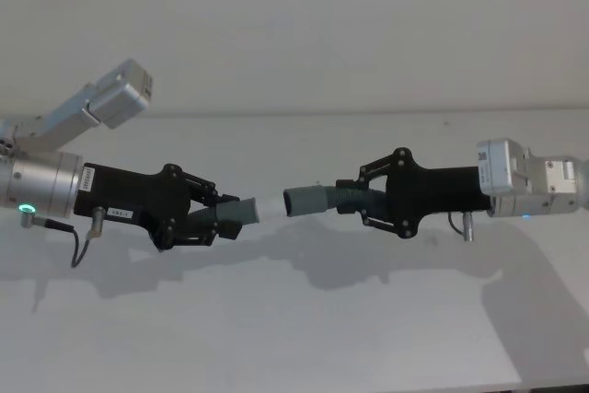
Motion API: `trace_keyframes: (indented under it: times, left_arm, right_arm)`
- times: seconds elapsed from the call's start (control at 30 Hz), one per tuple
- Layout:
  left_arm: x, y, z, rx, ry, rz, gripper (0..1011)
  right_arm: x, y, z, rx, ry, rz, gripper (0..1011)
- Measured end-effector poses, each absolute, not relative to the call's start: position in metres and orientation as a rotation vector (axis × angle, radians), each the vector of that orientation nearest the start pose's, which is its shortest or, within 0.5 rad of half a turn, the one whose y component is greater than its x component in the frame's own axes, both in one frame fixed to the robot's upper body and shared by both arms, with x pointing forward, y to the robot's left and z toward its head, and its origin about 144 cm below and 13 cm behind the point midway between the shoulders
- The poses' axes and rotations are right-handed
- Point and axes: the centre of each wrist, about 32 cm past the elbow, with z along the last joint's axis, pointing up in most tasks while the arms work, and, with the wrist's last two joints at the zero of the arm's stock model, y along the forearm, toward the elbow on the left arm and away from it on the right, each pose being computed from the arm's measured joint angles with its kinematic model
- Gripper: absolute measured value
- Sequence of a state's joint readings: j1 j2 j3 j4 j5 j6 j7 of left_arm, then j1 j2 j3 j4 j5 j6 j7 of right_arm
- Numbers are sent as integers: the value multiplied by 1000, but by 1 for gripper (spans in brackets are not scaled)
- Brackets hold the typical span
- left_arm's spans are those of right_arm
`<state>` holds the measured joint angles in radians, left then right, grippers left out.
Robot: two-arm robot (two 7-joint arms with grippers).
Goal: Use both hands to pick up one end of the pipe from the table, align the ends, and insert them.
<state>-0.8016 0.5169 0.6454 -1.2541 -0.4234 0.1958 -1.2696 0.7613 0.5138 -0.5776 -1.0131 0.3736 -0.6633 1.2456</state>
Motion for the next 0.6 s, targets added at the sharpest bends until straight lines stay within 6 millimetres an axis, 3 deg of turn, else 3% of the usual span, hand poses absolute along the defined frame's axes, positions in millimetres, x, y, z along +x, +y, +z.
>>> trace_keyframes:
  times: [0.6]
  left_arm:
    - [618,263,1313,360,-87,13,343]
  right_arm:
    - [626,-323,1261,-185,-705,-47,215]
